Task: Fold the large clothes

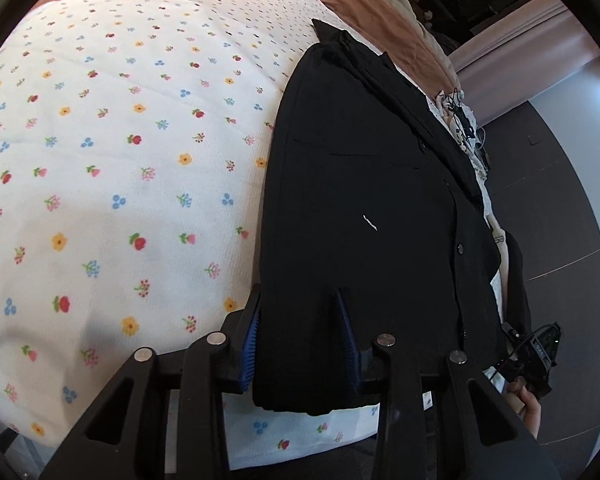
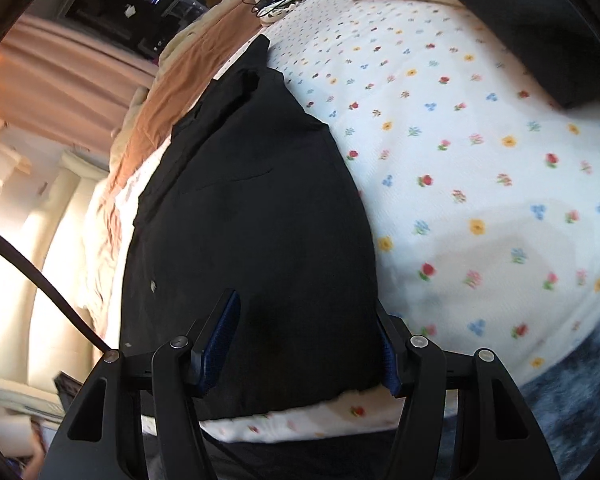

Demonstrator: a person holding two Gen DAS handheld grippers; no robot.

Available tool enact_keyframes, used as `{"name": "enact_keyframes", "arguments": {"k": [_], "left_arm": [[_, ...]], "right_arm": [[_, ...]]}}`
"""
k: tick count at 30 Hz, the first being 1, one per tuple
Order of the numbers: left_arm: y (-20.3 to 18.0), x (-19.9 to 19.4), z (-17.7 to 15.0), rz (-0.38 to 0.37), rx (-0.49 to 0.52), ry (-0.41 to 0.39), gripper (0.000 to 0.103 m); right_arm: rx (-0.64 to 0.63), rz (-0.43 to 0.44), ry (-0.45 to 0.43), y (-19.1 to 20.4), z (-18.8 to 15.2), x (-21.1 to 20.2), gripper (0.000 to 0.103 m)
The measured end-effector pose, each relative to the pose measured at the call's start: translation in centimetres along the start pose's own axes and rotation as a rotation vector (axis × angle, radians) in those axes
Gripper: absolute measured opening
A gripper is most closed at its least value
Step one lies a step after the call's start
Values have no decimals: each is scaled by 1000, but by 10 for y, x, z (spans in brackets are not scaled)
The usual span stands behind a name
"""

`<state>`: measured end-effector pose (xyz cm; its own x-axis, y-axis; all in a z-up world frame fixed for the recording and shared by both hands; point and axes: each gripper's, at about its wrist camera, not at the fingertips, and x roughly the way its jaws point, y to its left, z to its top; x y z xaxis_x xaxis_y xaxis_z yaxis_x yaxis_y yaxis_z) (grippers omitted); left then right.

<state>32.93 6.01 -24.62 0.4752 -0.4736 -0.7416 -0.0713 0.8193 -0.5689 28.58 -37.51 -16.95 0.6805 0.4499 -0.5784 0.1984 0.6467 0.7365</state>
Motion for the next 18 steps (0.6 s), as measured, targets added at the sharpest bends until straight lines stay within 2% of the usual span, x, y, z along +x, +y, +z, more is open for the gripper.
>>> {"name": "enact_keyframes", "arguments": {"k": [3, 6, 7, 10, 11, 15, 18], "left_arm": [[2, -1, -3, -24, -7, 8, 35], [2, -3, -7, -38, -6, 15, 35], [2, -3, -7, -35, -8, 14, 35], [-1, 0, -5, -8, -9, 14, 21], [-1, -1, -5, -10, -16, 9, 17], [-5, -9, -6, -6, -20, -32, 14], [-8, -23, -6, -34, -24, -68, 13]], "right_arm": [[14, 23, 2, -3, -1, 4, 59], [23, 26, 5, -6, -6, 5, 51], [24, 20, 2, -5, -5, 6, 46], [53, 19, -10, -12, -4, 7, 16], [60, 27, -13, -13, -5, 6, 13], [15, 40, -56, -3, -10, -8, 6], [-25, 64, -79, 8, -12, -21, 5]]}}
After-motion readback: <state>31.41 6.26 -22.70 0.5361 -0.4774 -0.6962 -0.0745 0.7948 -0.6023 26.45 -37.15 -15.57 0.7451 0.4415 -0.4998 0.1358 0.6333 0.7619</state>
